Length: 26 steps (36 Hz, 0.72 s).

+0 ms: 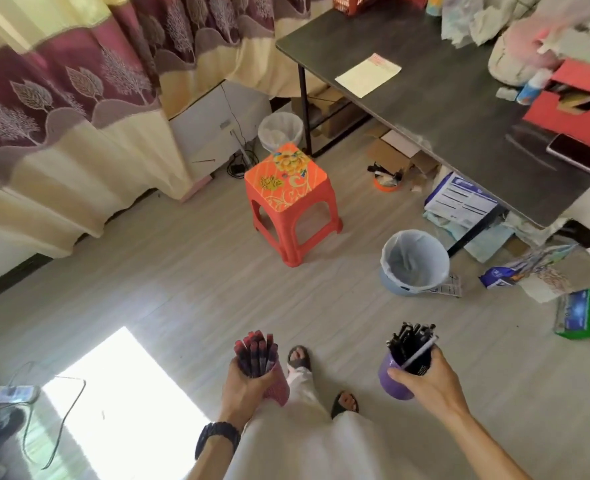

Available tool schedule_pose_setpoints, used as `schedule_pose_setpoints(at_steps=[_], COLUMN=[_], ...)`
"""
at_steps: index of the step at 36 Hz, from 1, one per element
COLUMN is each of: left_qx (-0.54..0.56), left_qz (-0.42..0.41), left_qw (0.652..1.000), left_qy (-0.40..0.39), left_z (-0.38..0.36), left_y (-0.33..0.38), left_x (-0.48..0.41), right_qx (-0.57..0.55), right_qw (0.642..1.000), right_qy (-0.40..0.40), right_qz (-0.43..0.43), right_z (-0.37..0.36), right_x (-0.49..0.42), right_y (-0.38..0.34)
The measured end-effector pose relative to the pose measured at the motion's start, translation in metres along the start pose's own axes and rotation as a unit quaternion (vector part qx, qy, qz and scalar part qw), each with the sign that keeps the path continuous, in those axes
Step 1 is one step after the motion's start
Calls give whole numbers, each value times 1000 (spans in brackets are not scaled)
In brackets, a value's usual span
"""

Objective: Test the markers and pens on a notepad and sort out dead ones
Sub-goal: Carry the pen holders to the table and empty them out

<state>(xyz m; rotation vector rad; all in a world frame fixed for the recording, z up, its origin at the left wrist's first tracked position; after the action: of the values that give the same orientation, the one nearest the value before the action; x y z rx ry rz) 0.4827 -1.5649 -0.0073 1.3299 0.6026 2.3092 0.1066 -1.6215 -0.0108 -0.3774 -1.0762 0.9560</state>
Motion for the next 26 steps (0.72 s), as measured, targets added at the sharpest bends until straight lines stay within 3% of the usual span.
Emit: schedule_pose_setpoints(at_steps=[10, 18, 26], left_qx=[-7, -32, -76], left_qz=[-30, -22, -57], left_qw=[998, 997, 991], left_qy=[-56, -66, -90], left_z=[-36, -44, -66], left_y=[108, 217, 337], left_x=[-88, -173, -238], right_qx=[-47, -118, -131], right_qw=[996, 969, 964], right_qy=[43, 147, 171], right_qz=[-63, -162, -158], right_z=[7, 14, 29], right_x=[-72, -119, -193], right_y=[-30, -62, -127])
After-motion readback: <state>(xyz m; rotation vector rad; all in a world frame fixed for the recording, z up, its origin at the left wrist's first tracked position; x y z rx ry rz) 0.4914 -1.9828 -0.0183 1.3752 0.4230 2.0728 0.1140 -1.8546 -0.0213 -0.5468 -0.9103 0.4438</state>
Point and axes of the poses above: each hand's wrist, its own x-axis away from the middle knuckle, its own z-axis out of the back of the hand, y = z × x, the point moved 6 cm from there along -x, towards the middle knuckle, and after that the axes turned 7 degrees about z, right-handed, at the moved point
